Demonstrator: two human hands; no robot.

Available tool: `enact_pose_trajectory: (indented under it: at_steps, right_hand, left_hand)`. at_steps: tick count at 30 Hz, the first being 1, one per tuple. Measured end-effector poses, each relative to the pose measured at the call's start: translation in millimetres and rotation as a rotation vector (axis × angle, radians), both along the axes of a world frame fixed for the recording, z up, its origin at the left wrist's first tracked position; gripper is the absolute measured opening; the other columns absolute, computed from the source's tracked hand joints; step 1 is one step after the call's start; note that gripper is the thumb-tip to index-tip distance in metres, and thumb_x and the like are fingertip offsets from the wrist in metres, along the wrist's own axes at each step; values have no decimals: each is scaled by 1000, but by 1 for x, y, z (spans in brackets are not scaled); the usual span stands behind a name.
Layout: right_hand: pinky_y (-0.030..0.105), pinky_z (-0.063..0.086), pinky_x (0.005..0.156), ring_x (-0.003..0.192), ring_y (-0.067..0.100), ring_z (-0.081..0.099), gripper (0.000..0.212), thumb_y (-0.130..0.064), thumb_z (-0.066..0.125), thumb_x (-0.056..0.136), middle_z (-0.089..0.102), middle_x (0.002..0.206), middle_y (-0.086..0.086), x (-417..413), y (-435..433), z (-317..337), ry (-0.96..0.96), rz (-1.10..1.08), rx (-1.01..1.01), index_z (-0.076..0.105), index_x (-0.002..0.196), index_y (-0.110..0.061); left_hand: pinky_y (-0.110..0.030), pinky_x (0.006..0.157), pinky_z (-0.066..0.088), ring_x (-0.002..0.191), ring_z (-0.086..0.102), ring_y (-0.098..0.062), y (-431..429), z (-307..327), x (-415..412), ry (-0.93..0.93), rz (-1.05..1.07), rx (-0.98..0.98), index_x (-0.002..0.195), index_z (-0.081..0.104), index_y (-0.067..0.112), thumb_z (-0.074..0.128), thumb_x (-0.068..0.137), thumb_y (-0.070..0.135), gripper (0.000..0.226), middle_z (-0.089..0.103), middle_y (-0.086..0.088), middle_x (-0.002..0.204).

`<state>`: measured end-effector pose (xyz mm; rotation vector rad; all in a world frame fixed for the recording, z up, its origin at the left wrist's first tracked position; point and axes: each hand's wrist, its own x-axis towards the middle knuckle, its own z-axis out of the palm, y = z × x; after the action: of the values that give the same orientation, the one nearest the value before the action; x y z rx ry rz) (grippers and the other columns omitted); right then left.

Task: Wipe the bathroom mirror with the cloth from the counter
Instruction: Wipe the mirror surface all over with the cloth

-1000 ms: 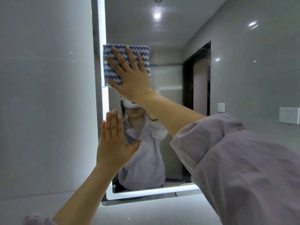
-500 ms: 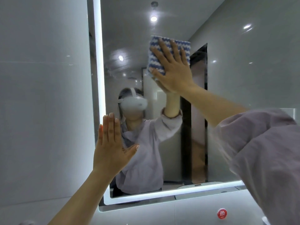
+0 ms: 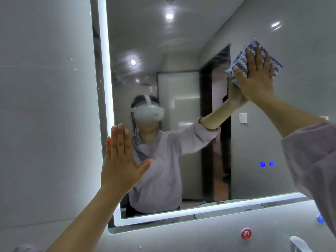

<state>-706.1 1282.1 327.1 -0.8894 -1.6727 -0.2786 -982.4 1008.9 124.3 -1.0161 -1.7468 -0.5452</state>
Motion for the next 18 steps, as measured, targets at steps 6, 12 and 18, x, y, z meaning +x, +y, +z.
enact_pose_trajectory:
  at_steps: [6, 12, 18]
  right_hand:
    - [49, -10, 118, 147, 30, -14, 70, -60, 17, 97, -11, 161, 3, -21, -19, -7, 56, 20, -67, -7, 152, -27]
    - [51, -8, 118, 147, 33, -10, 73, -60, 16, 93, -7, 162, 5, -58, -51, -39, -26, 19, 75, -2, 154, -23]
    - [56, -4, 117, 146, 38, -3, 77, -66, 7, 92, 2, 161, 11, -105, -96, -82, -205, 32, 244, 7, 154, -20]
  left_hand:
    - [-43, 123, 1, 150, -4, -33, 0, 1, 1, 0, -1, -9, 151, 6, -5, 37, 81, 73, 109, -1, -20, 161]
    - [-42, 123, -1, 150, -2, -34, -2, 1, 2, 0, -2, -11, 151, 6, -6, 34, 81, 74, 110, -1, -20, 161]
    - [-43, 123, -1, 150, -4, -34, -3, 1, 3, -10, 6, -33, 151, 4, -6, 32, 80, 76, 112, -4, -20, 161]
